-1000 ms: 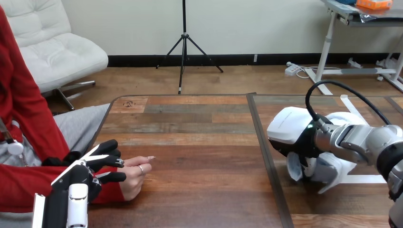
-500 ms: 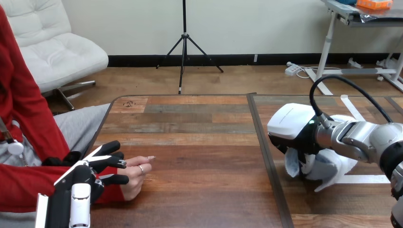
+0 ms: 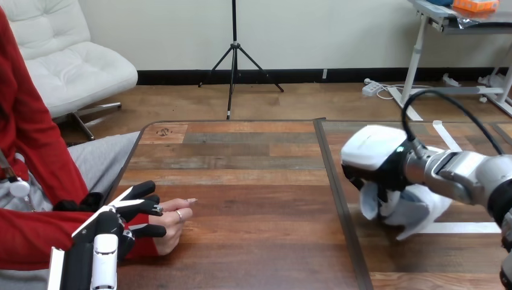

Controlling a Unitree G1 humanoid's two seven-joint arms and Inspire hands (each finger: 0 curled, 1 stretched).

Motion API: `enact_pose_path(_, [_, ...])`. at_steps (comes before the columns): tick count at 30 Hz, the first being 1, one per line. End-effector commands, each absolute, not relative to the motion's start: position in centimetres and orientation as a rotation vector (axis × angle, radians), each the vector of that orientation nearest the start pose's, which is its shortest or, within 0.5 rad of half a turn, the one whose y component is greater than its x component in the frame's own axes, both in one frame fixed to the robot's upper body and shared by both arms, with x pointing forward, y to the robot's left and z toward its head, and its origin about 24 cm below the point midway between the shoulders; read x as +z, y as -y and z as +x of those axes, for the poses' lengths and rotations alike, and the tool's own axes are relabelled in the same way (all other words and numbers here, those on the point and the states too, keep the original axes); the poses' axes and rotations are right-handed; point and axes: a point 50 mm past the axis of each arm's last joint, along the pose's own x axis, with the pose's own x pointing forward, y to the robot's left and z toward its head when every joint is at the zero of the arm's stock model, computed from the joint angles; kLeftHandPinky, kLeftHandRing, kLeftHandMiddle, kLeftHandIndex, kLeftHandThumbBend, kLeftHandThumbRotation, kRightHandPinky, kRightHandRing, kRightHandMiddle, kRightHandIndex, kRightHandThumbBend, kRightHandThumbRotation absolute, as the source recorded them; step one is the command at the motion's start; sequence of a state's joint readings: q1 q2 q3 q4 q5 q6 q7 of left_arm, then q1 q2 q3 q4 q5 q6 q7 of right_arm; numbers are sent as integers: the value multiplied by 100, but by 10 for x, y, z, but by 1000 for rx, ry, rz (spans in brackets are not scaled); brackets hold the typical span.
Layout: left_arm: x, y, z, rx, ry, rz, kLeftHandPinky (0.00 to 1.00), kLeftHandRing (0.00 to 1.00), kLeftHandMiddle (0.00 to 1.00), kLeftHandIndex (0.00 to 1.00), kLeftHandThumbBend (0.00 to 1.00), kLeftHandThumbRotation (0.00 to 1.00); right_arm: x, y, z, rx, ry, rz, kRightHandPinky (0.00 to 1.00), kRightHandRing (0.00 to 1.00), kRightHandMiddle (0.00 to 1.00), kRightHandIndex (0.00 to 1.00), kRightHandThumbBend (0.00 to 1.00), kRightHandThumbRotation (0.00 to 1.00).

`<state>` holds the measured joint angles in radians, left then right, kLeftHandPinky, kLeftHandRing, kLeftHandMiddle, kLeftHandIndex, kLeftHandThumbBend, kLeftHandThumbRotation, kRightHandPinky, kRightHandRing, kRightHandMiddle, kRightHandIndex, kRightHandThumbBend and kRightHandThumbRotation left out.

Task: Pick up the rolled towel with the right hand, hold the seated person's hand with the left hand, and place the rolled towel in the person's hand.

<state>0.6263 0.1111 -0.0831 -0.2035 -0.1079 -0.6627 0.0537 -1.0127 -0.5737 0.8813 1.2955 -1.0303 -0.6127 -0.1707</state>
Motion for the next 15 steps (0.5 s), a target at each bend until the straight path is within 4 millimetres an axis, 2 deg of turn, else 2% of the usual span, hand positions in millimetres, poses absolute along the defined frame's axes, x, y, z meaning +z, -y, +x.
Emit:
enact_pose_path(1, [53, -171, 136, 133, 359, -55, 56, 77, 78, 52, 47, 100, 108, 207, 383, 687, 187, -1920, 33, 40, 47, 45, 79, 0])
enact_pose_path(7, [54, -171, 136, 135, 364, -50, 56, 77, 78, 53, 46, 100, 107, 207, 385, 711, 120, -1970, 42, 52, 57, 55, 85, 3])
enact_pose_path(15, [54, -172, 137, 137, 372, -46, 56, 76, 77, 52, 46, 100, 104, 207, 386, 735, 29, -1974, 53, 66, 70, 68, 96, 21])
